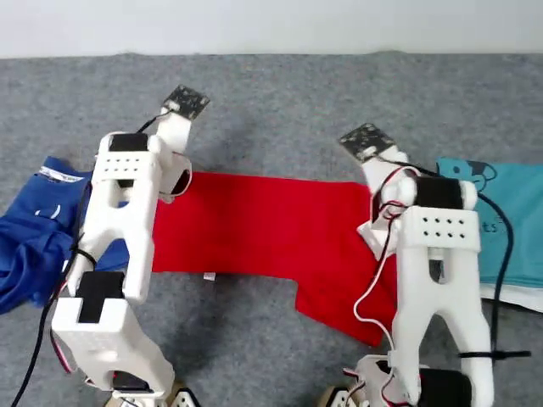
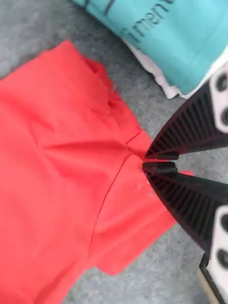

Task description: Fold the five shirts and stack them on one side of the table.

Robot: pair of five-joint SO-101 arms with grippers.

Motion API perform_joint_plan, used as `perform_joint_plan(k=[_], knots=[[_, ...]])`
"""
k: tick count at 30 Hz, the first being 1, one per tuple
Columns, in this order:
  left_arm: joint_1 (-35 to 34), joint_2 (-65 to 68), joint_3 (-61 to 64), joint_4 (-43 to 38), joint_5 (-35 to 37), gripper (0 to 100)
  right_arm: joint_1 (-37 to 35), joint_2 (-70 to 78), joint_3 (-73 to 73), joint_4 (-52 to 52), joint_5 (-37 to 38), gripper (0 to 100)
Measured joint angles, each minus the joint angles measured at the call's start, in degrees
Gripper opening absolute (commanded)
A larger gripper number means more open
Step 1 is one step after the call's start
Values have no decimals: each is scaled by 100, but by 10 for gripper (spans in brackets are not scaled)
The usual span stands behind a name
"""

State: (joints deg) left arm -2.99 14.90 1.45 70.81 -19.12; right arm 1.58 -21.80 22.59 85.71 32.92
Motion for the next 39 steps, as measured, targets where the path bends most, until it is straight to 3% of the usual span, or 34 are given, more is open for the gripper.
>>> perform_joint_plan(k=[4,14,21,25,32,39], knots=[[229,0,-316,132,44,15,229,-9,0,-88,-70,18],[255,105,-413,132,88,15,325,1134,123,-1785,-79,19],[158,941,-484,26,70,15,334,2382,123,-2910,-62,19],[141,1433,-527,26,-202,15,484,3147,-123,-3305,343,19],[149,1873,-809,35,-308,15,967,4492,-1899,-3226,589,19],[149,1881,-844,79,-308,15,791,4712,-3789,-1547,607,18]])
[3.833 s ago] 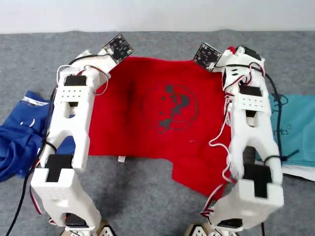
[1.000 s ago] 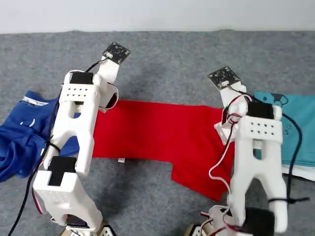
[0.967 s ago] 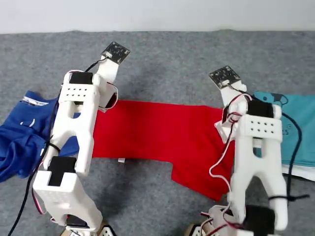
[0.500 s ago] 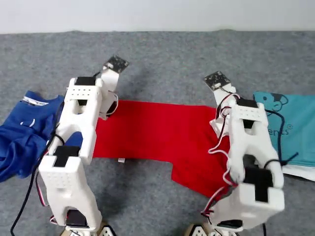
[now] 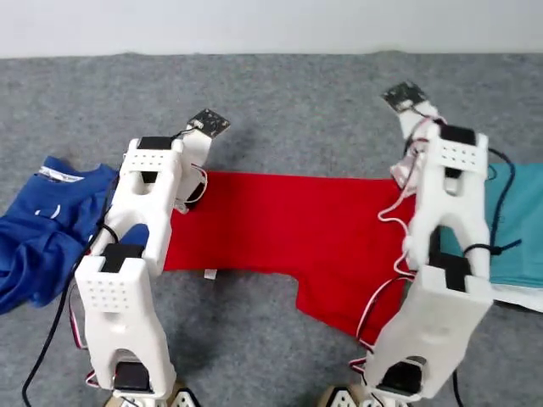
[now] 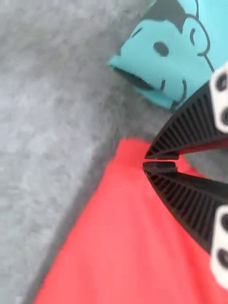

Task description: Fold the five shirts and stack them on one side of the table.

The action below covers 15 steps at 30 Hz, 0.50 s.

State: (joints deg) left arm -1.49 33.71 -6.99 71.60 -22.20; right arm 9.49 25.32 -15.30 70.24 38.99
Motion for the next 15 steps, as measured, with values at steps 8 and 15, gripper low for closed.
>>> perform_joint_plan(k=[8,15], knots=[[0,-97,-378,501,-18,15,-422,0,-800,1855,-35,19],[0,-853,-404,765,-35,15,-598,0,-826,3007,-747,15]])
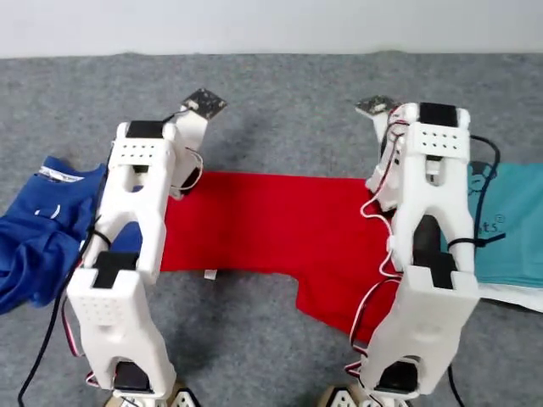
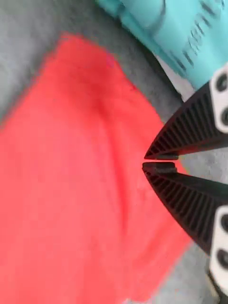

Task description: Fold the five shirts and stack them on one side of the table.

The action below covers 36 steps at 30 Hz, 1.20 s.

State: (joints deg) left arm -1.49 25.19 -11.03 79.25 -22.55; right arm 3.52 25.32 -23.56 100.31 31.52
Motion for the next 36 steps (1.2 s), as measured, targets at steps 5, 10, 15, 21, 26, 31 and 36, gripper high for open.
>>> perform_joint_plan(k=[5,10,15,21,26,31,36], knots=[[-9,-501,0,264,185,15,-88,-158,633,18,-466,15],[-9,-800,0,501,387,15,-607,-730,2119,18,-818,17],[-9,-949,0,607,413,15,-1345,-1125,3464,-448,-1160,19],[-9,-949,0,607,413,15,-2171,-1090,4352,-1512,-1433,19],[-9,-949,0,607,413,15,-2593,-730,4360,-1776,-1433,19],[-9,-949,0,607,413,15,-2708,-791,4360,-1732,-1433,19],[-9,-949,0,607,413,15,-2444,-1582,4360,-1363,-1389,19]])
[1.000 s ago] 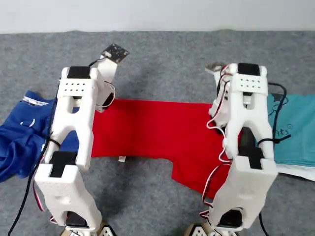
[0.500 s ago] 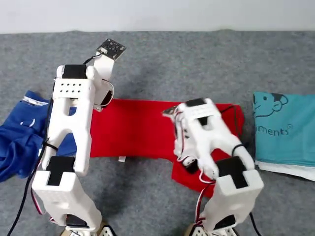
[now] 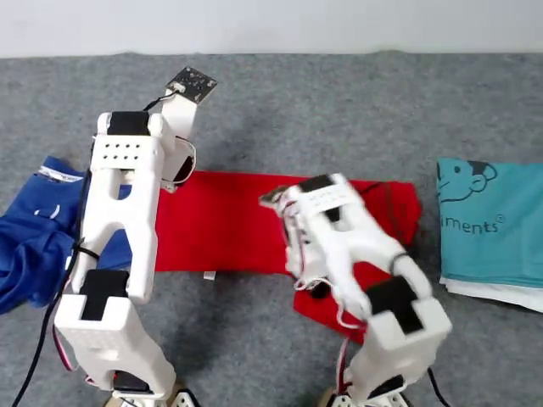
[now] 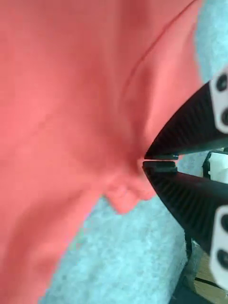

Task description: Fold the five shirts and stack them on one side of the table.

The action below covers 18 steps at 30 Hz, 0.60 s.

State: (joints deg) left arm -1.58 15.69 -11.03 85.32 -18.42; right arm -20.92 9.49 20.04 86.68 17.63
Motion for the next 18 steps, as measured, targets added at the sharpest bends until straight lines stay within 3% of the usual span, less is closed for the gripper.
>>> perform_joint_plan(k=[9,15,18], knots=[[202,-598,0,18,0,19,1143,-2180,-158,1002,554,19],[1134,-721,0,316,0,22,2400,-3305,-475,1363,563,19],[1767,-686,0,475,0,73,3182,-3763,-492,1363,686,19]])
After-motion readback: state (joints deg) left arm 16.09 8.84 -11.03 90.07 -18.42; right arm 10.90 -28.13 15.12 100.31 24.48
